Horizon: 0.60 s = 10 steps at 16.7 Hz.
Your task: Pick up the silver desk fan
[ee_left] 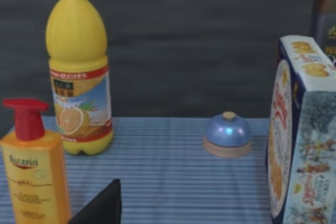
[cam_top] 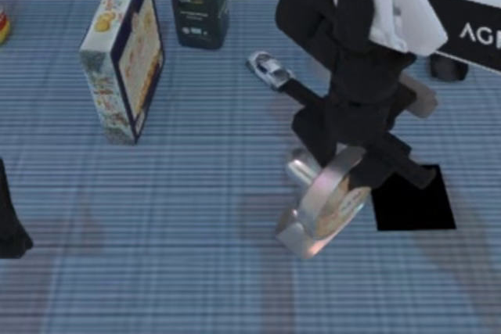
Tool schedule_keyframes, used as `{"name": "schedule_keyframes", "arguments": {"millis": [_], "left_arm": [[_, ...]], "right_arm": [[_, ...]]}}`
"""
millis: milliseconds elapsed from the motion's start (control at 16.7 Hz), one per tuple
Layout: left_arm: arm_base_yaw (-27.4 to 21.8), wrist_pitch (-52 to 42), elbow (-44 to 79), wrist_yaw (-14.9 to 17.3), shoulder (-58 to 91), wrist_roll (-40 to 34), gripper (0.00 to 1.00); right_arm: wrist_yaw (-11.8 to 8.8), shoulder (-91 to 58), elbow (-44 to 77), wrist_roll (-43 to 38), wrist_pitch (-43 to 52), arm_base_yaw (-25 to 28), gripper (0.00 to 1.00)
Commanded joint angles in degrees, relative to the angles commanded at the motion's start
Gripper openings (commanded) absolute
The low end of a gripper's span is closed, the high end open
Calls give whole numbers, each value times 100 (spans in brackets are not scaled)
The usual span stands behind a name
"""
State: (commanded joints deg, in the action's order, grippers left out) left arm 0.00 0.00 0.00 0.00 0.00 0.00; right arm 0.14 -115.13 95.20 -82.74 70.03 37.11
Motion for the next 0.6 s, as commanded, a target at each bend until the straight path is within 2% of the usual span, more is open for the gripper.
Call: {"name": "schedule_keyframes", "arguments": {"millis": [600], "left_arm": [[0, 0, 0, 0, 0, 0, 100]], "right_arm": [[-2, -2, 234, -13, 234, 2, 0]]}}
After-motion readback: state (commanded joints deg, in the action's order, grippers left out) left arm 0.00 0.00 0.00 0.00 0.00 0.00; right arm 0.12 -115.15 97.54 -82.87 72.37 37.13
